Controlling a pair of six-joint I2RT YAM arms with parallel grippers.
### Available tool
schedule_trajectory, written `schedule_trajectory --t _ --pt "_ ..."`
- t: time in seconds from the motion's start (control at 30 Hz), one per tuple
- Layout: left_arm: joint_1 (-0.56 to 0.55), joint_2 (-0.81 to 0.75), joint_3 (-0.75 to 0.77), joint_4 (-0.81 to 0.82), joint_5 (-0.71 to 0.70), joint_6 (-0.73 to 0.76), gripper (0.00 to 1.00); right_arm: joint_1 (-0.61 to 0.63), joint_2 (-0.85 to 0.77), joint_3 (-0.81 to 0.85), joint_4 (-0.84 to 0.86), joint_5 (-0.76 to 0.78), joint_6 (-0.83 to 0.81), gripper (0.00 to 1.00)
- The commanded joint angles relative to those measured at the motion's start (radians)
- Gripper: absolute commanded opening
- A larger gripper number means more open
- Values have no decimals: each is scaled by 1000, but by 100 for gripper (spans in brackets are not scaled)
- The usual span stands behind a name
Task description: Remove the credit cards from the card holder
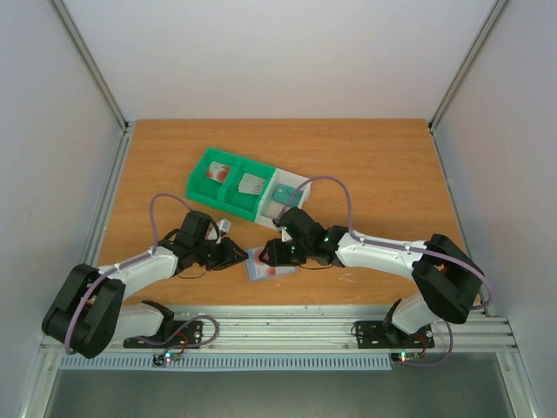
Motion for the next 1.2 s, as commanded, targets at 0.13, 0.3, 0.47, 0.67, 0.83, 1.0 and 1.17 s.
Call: schedule_trajectory --t 0.13,0.3,0.47,0.67,0.83,1.0,1.17 --pt "-7 -79 6 -21 -24 -26 22 -9 17 38 -105 99 -61 32" --pt "-6 -35 -35 133 35 -84 13 -31 43 16 -67 88 -74 26" --pt "-6 19 -42 214 65 -95 1 -63 86 5 -14 40 -62 19" --pt "-6 89 -53 286 80 -101 0 -95 135 -22 74 -24 -21 16" --pt "-6 132 -68 335 83 -113 1 -101 168 -34 110 -44 -17 20" --pt "-6 178 -69 369 91 -117 2 -117 192 -54 145 -63 -7 22" --pt "-6 189 -75 360 55 -114 2 -128 218 -61 174 -94 -3 22"
